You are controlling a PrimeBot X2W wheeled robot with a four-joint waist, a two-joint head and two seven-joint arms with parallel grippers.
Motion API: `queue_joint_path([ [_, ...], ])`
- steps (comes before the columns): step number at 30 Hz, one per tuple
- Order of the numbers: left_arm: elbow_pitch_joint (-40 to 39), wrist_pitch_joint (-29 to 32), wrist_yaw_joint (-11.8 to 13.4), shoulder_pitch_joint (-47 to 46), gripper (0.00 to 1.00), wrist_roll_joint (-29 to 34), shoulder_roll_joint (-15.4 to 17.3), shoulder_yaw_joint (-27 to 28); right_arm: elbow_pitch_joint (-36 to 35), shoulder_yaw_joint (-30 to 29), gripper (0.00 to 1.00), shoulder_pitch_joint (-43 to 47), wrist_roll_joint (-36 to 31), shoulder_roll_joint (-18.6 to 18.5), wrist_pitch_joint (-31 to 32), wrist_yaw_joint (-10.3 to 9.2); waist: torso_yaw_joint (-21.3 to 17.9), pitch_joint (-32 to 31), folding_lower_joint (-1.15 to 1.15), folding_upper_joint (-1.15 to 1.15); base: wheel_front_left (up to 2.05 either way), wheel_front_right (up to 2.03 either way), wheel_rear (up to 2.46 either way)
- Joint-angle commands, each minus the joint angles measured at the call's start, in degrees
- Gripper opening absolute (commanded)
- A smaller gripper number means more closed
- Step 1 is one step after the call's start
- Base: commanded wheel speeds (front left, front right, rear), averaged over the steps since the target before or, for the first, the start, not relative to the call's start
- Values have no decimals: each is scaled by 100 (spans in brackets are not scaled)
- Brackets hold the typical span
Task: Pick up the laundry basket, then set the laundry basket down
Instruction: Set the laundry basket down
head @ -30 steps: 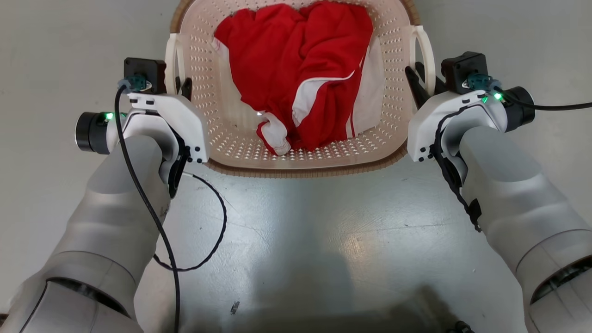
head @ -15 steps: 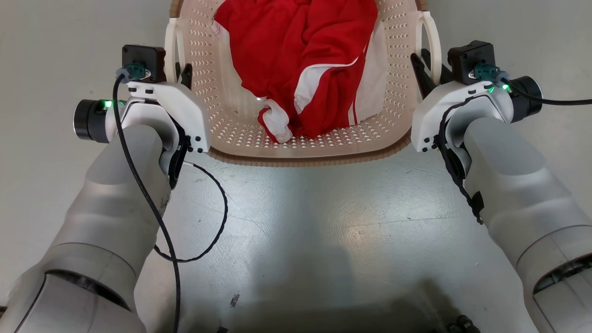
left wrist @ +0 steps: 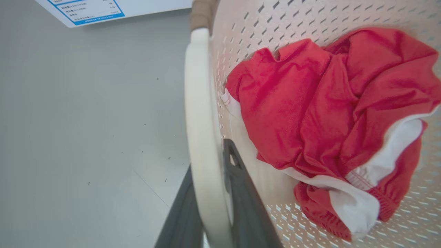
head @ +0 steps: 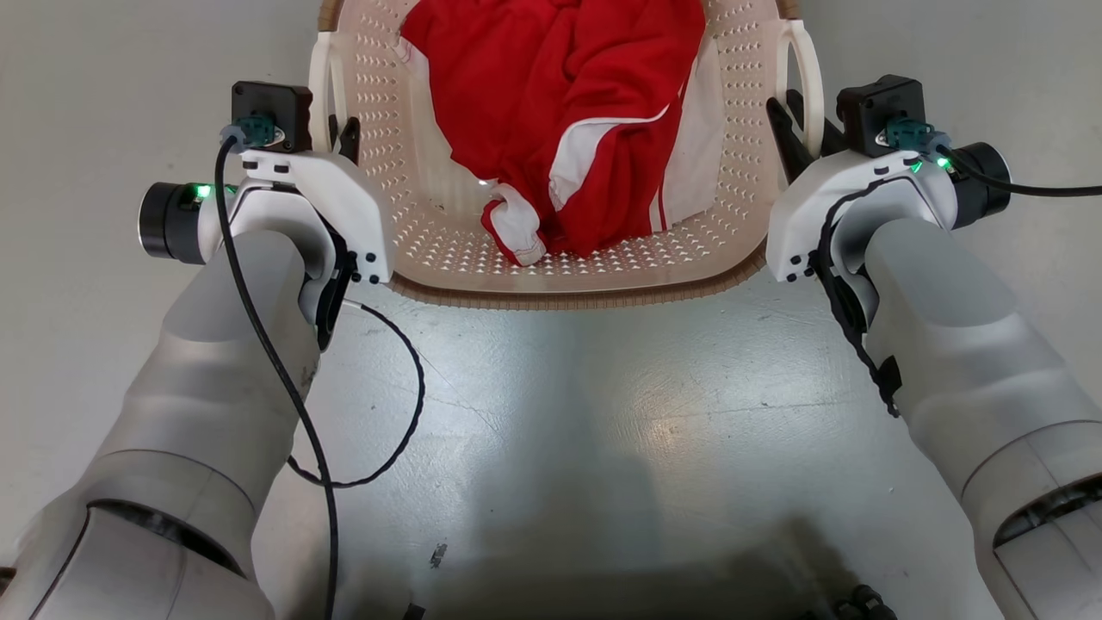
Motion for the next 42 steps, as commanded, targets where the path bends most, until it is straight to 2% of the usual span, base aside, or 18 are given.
queue_joint_path([
  [1,-55,-80,18,-151,0,-5,201,37,-58,96,0,388,-122,101,28,87,-1,2,0,0,0,0,0],
  [7,-44,-51,33,-152,0,-42,198,26,-63,42,0,387,-140,101,49,87,-4,31,0,0,0,0,0],
  [8,-42,-48,65,-155,0,-62,198,43,-59,2,28,375,-147,101,42,87,-8,38,0,0,0,0,0],
  [9,-41,-49,94,-156,59,-66,199,43,-56,-31,68,365,-166,101,32,87,-9,44,0,0,0,0,0],
  [10,-39,-48,118,-155,100,-59,201,32,-54,-57,100,359,-189,101,22,87,-9,47,0,0,0,0,0],
  [27,-26,-11,214,82,100,-237,152,66,-77,-468,100,543,-477,101,-105,87,21,-307,0,0,0,0,0],
  [35,-24,-95,168,337,100,-427,125,191,-279,-683,100,704,-577,102,-135,87,23,-725,0,0,0,0,0],
  [42,-53,-233,122,650,100,-547,132,335,-722,-1072,100,985,-886,102,-139,87,10,-1269,0,0,0,0,0],
])
